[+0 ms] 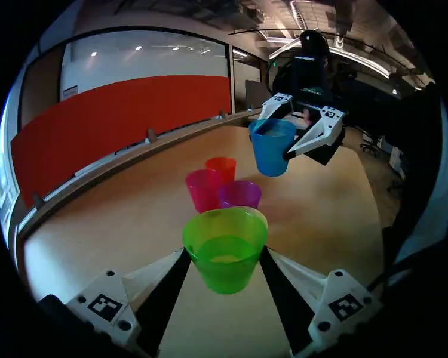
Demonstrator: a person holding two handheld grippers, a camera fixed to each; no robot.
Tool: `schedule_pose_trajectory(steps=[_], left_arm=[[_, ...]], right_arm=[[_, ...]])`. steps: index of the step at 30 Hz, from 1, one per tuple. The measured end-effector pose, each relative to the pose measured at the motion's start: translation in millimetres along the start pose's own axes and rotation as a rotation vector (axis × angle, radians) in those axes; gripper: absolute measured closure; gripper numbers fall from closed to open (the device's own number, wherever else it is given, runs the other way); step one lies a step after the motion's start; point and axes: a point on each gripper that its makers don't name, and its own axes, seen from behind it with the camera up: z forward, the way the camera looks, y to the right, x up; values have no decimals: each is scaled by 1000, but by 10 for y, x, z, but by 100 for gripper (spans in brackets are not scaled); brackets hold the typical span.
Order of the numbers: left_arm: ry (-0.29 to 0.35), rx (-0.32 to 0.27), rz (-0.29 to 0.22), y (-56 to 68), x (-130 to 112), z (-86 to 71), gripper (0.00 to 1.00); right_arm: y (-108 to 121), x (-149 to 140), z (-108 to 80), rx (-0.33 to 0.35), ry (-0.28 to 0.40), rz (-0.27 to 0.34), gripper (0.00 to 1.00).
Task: Pour water
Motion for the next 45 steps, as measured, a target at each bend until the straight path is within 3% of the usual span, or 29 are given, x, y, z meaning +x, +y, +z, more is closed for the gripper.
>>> schedule_pose_trajectory(steps=[45], left_arm=[[-102, 1, -28, -80, -470, 132, 17]], right_arm=[[-23, -533, 139, 36, -68, 44, 9]])
